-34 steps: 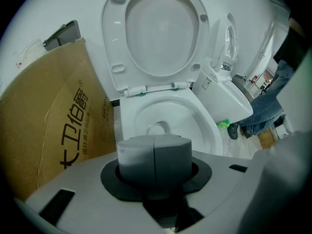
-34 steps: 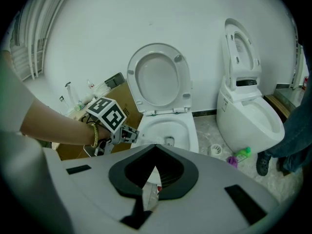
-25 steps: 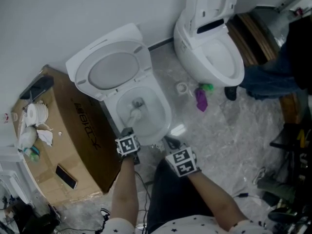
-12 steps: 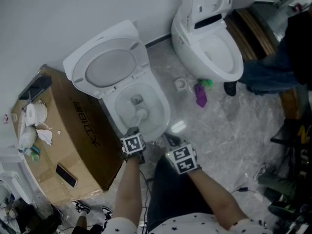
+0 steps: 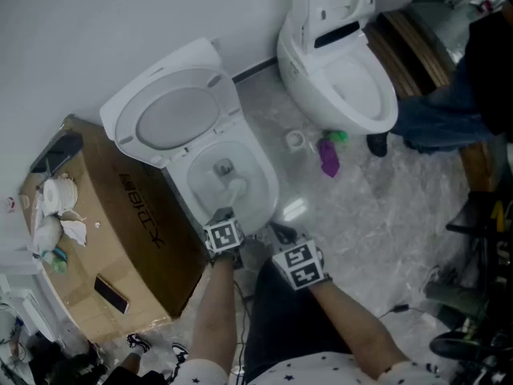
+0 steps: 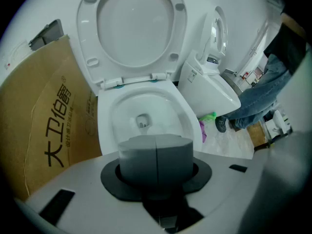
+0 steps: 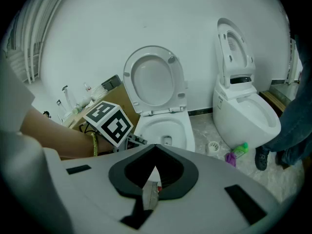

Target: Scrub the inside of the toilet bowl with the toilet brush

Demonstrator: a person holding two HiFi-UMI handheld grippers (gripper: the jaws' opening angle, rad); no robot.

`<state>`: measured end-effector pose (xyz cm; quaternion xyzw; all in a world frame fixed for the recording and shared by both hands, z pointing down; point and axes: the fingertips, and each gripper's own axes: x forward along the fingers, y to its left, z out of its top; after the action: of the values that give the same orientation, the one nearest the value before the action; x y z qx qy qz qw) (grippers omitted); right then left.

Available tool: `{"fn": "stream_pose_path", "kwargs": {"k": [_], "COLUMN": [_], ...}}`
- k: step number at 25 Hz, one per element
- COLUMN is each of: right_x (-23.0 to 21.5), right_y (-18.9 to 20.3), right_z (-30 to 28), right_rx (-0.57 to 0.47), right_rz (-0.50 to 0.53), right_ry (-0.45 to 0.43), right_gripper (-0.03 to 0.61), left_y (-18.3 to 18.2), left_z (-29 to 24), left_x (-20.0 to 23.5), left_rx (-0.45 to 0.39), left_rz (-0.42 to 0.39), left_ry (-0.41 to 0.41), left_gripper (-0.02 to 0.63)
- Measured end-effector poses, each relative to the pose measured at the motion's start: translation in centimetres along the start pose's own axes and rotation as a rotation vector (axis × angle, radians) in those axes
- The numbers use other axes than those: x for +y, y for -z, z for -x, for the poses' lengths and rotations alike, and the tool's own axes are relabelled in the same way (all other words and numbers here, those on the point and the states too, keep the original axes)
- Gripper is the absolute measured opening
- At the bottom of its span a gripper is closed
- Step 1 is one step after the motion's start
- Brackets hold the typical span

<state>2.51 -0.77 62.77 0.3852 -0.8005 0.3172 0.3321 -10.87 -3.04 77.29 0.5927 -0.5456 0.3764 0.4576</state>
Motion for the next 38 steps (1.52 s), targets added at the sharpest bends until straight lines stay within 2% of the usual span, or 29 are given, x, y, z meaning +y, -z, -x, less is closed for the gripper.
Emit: {"fn": "stream_pose_path", "kwargs": {"k": [7, 12, 25, 38], "right_x": [-0.2, -0.5, -1.6, -1.4], "right_y": [0.1, 0.1, 0.0, -0.1], "right_z": [0.0, -0.2, -1.0, -2.0], "right_rx": [0.002, 0.004, 0.012, 0.022], "right_rz": [-0.005, -0.008, -0.023, -0.019], "right_ry": [-0.002, -0.004, 0.002, -0.001], "right_gripper": [0.006, 0.006, 0.006, 0.006], "left_y": [-1.4, -2.8, -6.8, -8.7], "left_z": [-0.1, -0.6, -1.6, -2.1], "left_x": [0.0, -0.4, 0.3, 2.4], "left_rx": [-0.007, -0.025, -0.055, -0.068], "left_rz": [-0.009, -0.006, -0.050, -0.020], "left_ry": [-0.018, 0.003, -0.002, -0.007], "left_gripper": [0.153, 0.153, 0.153, 0.153]}}
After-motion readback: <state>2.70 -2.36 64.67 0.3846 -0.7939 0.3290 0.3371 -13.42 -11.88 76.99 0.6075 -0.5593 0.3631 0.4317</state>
